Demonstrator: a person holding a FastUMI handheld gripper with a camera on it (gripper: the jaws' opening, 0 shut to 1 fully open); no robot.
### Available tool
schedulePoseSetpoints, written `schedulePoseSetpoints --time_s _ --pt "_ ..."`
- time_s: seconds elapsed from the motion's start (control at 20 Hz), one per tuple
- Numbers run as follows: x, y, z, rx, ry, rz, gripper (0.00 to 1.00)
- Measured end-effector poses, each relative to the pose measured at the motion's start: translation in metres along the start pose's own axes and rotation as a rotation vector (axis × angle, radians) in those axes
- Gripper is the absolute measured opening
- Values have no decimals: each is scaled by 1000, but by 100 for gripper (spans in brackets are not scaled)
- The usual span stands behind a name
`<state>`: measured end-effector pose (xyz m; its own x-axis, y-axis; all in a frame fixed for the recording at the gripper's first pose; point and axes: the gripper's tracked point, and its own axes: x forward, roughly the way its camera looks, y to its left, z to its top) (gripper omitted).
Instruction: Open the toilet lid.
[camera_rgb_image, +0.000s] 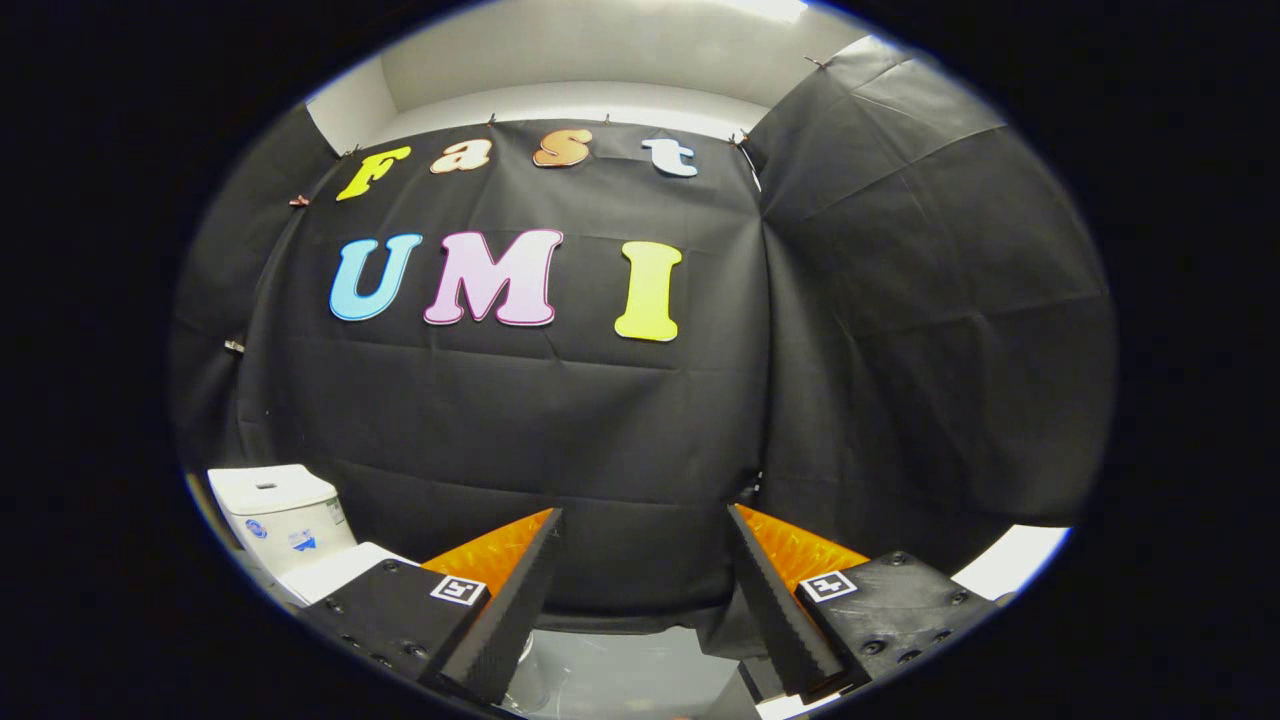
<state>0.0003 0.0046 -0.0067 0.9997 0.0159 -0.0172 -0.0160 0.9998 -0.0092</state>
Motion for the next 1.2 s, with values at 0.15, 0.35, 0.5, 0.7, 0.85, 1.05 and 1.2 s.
schedulePoseSetpoints --time_s 0.15,0.35,0.5,0.7,0.85,1.05,1.2 --pt "-1 1 1 2 -5 4 98" --pt "5 9 -8 21 23 40 98" --pt "18 16 -36 36 112 75 98" --pt "33 29 -66 82 204 127 98" --pt "48 46 -84 112 253 179 98" --pt "53 76 -124 170 354 296 98" --pt "29 111 -164 346 502 443 98"
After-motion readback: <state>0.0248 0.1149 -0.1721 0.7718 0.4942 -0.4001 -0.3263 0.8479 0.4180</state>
